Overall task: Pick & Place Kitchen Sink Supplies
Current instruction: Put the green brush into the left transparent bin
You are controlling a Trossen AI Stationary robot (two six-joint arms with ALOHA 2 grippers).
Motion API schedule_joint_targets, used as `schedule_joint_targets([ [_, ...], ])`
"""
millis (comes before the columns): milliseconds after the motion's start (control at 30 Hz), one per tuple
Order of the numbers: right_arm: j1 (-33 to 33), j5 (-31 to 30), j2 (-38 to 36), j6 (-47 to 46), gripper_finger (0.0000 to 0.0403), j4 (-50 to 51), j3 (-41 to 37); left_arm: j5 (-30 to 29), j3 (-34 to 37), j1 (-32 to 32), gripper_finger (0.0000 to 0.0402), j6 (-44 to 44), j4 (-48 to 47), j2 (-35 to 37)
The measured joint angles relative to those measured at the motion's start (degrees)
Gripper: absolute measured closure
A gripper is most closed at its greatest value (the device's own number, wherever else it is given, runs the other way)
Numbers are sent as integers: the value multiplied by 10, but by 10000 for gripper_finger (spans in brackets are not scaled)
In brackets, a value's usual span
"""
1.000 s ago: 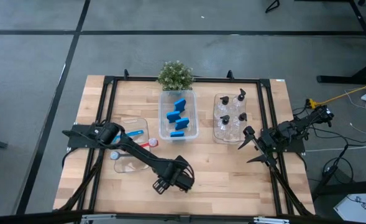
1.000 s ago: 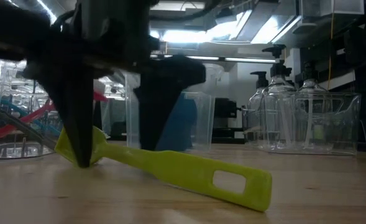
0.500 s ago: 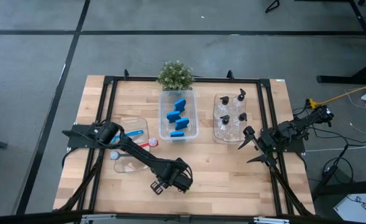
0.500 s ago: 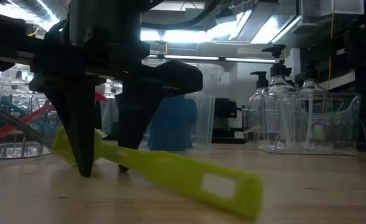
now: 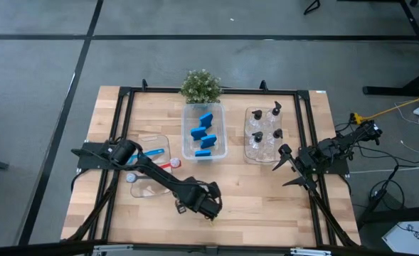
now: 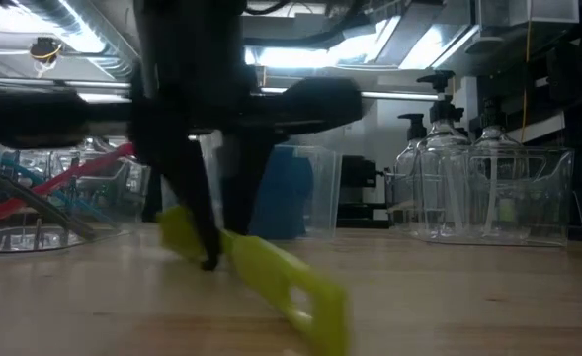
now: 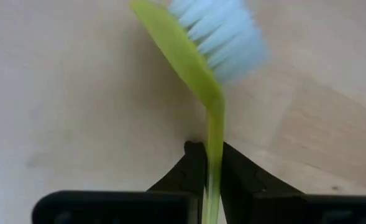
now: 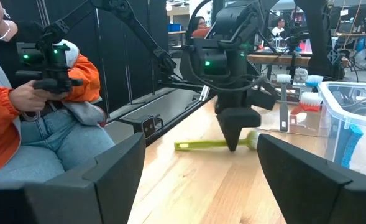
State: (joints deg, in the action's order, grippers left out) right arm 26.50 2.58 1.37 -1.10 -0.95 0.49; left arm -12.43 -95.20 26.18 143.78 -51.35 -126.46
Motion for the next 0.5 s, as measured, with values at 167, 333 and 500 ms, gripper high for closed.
schedule_joint_targets([
  [167,0,0,0,0,95,0,0,-20,-11,9,380,-55,8,1],
  [333,0,0,0,0,95,0,0,-49,-29,19,387,-172,6,6],
  [500,0,0,0,-1,95,0,0,-48,-59,23,385,-290,-1,7],
])
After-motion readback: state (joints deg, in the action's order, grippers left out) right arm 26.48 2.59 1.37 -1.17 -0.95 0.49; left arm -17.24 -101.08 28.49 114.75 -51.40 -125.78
